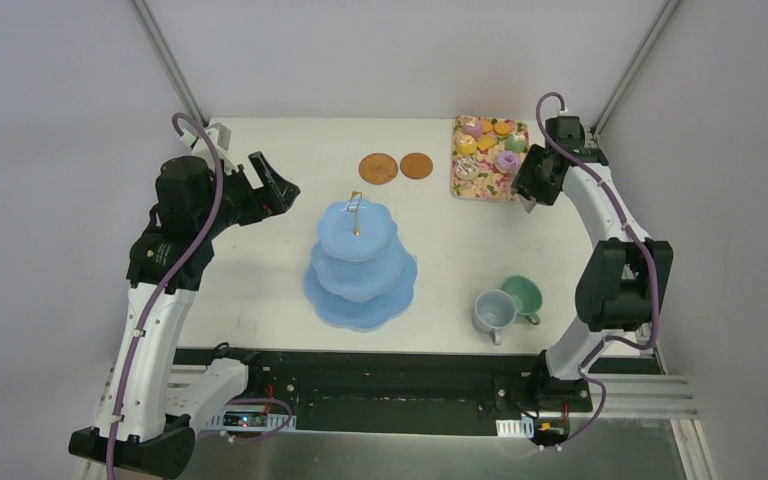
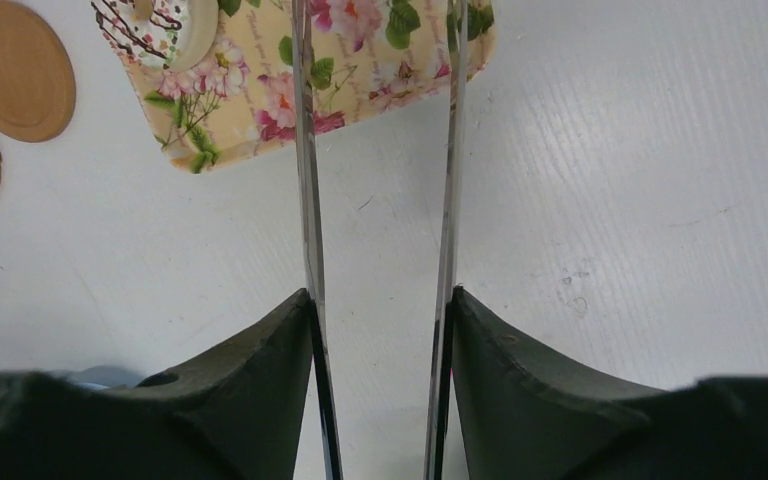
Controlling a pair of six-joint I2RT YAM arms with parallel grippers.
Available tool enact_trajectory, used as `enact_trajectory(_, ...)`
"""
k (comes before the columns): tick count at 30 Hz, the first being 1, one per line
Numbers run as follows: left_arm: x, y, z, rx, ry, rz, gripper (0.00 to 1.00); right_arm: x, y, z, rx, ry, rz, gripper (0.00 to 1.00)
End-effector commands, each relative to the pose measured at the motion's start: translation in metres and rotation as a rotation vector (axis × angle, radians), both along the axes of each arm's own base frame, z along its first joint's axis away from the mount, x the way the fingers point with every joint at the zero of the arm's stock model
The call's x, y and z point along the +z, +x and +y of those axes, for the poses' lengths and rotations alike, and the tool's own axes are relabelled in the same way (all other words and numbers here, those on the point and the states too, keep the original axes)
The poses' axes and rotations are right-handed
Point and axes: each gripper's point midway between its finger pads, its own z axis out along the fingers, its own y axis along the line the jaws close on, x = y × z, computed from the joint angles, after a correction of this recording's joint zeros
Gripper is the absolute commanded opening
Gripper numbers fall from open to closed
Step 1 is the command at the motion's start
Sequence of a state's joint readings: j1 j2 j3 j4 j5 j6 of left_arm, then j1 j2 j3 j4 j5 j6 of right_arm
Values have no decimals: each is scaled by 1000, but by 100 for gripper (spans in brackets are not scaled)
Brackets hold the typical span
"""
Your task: Serve the afternoon tea
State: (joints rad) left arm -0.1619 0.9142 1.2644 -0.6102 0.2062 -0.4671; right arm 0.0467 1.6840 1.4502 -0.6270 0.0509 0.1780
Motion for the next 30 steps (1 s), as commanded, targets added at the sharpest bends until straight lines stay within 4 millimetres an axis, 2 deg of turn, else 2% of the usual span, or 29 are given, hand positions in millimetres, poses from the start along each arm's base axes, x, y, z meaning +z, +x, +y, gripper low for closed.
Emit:
enact_trajectory(1, 19, 1, 7, 20, 25, -66, 85, 9, 13, -1, 25, 9, 0, 54)
enact_trajectory(6, 17, 2, 9, 26, 38, -60, 86, -3, 25, -3, 44, 6, 16, 54)
enact_trajectory(7, 17, 3, 9, 27, 41, -59, 86, -4, 27, 2, 64, 30, 16, 55)
enact_trajectory(15, 15, 6, 11, 32, 56, -53, 86, -17, 50, 5, 84, 38, 10, 57)
enact_trajectory(30, 14, 15, 8, 23, 51, -42, 86, -26, 90, 4, 98, 19, 6, 57)
